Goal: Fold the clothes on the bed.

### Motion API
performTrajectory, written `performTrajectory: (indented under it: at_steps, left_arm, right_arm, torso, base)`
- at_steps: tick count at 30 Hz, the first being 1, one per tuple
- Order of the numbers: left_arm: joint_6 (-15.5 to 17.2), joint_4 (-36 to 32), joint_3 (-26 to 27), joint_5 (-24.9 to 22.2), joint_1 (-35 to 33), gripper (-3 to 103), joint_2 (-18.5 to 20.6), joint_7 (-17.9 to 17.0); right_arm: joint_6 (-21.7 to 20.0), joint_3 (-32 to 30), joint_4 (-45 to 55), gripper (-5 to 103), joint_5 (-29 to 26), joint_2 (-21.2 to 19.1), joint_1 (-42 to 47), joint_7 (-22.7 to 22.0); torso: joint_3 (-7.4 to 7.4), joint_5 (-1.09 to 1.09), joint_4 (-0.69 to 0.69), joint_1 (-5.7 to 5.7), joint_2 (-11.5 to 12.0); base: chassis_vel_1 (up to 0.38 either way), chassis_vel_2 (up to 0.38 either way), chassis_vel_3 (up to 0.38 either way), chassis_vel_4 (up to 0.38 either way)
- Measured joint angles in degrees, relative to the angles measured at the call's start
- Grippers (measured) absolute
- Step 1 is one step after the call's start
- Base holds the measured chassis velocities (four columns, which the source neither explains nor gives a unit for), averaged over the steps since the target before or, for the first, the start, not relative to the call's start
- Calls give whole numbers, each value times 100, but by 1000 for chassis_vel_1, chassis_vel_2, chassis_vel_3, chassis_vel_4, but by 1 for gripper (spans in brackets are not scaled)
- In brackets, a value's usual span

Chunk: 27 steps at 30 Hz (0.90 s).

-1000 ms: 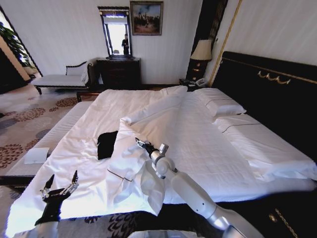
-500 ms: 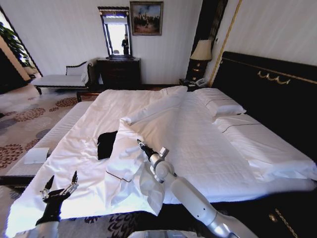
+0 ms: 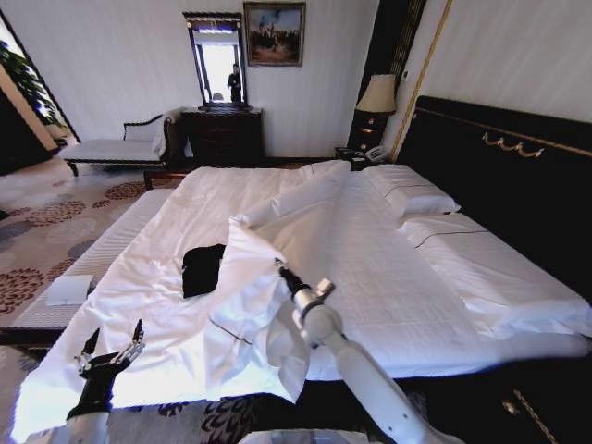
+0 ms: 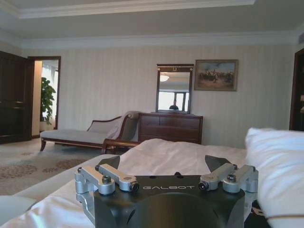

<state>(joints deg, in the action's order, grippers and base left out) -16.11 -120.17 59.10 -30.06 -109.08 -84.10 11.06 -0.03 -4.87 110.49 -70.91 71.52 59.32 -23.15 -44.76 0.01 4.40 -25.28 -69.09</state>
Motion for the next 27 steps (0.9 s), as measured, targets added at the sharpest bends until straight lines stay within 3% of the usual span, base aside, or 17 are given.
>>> performTrajectory:
  at_steps: [11, 15, 19, 22, 25, 27]
  left_arm:
    - [9, -212, -365, 167, 43, 100, -85, -3]
    - [5, -313, -485, 246, 20, 100, -114, -4]
    - [-14, -364, -556, 259, 8, 100, -115, -6]
    - [-30, -378, -611, 236, 53, 100, -78, -23]
    - [-37, -372, -661, 227, 79, 100, -62, -31]
    - [-43, -306, -808, 239, 149, 100, -57, -36]
  right_arm:
    - [-234, -1725, 1589, 2, 259, -473, 2055, -425]
    - [-242, -2088, 2034, 2, 508, -435, 2628, -664]
    - [-322, -2324, 2406, 2, 854, -242, 2992, -1050]
    - [-652, -2915, 2952, 2, 1279, -53, 3573, -1639]
    - [-747, -3278, 3187, 2, 1269, -43, 3785, -1877]
    - [-845, -3945, 3329, 2, 1165, -58, 4025, -2180]
  torso:
    - [1, 0, 2, 1, 0]
    - [1, 0, 2, 1, -1]
    - [1, 0, 1, 1, -1]
    - [1, -1, 2, 1, -1]
    - [1, -1, 2, 1, -1]
    - [1, 0, 2, 1, -1]
  base:
    - [0, 0, 0, 0]
    - [0, 0, 0, 0]
    - [0, 0, 0, 0]
    - [0, 0, 0, 0]
    - [0, 0, 0, 0]
    - [0, 0, 0, 0]
